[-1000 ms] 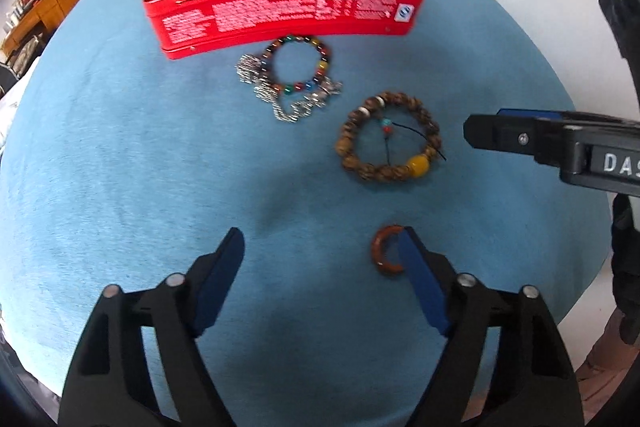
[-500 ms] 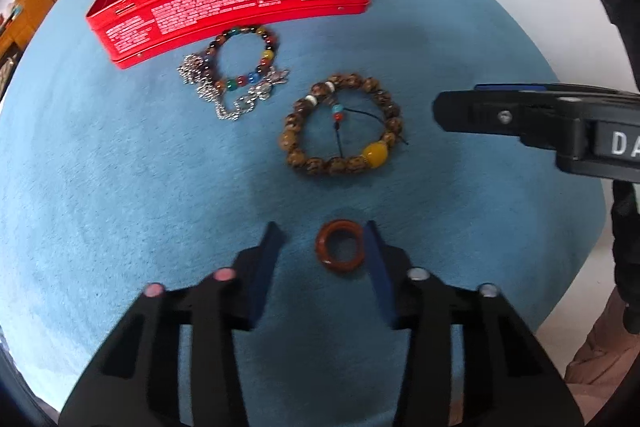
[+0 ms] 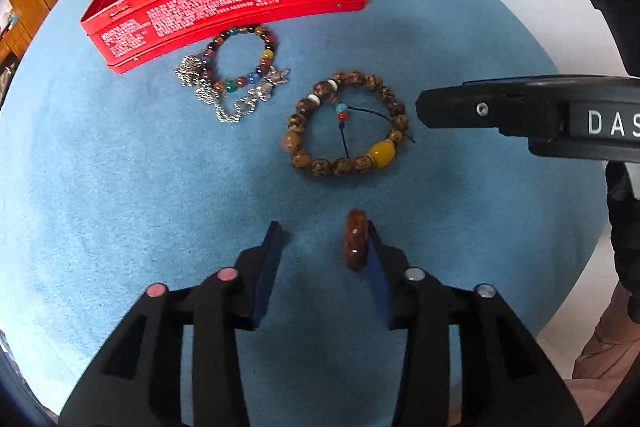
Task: Organize jewelry
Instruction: 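Grasp the small brown ring with the left tool, then grasp the wooden bead bracelet with the right tool while the left tool holds the ring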
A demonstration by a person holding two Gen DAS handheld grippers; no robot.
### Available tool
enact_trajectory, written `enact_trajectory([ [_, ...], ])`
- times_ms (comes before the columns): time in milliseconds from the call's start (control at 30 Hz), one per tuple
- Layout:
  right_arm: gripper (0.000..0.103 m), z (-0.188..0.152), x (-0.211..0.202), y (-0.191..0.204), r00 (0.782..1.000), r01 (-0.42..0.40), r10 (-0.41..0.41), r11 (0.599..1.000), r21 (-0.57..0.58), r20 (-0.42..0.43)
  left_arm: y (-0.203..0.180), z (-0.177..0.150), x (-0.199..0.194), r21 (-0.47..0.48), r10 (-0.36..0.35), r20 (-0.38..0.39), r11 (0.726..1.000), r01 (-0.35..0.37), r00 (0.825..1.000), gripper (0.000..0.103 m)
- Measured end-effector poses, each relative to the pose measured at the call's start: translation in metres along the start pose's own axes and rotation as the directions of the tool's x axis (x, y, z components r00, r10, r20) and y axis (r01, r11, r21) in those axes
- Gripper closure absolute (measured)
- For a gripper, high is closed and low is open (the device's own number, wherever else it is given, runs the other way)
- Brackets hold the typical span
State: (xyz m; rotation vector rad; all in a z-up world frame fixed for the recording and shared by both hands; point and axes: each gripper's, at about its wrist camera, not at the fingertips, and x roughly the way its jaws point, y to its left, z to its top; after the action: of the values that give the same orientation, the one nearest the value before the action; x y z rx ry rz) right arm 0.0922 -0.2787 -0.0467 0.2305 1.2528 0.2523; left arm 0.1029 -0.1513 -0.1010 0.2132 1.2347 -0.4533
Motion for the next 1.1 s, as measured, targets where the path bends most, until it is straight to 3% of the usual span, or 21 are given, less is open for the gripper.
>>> enact_trajectory([
  [133, 0.050, 0.001, 0.002, 0.003, 1.000, -0.003, 0.003, 1.000, -0.007, -0.003, 0.016, 0.000, 0.000, -0.026, -0.015, 0.003, 1.000, 0.015, 1.000, 0.093],
  [200, 0.050, 0.001, 0.003, 0.004, 1.000, -0.004, 0.004, 1.000, -0.010, -0.006, 0.022, 0.001, 0.000, -0.039, -0.023, 0.004, 0.999, 0.023, 1.000, 0.096],
  [633, 0.050, 0.004, 0.014, 0.011, 0.999, 0.000, 0.000, 1.000, -0.021, -0.032, 0.081, 0.012, -0.006, -0.145, -0.004, 0.034, 0.989, 0.008, 0.999, 0.096],
  [1100, 0.050, 0.009, 0.020, 0.013, 0.999, 0.003, -0.004, 1.000, -0.021, -0.043, 0.136, 0.029, -0.004, -0.243, -0.058, 0.047, 0.968, 0.067, 0.997, 0.090],
])
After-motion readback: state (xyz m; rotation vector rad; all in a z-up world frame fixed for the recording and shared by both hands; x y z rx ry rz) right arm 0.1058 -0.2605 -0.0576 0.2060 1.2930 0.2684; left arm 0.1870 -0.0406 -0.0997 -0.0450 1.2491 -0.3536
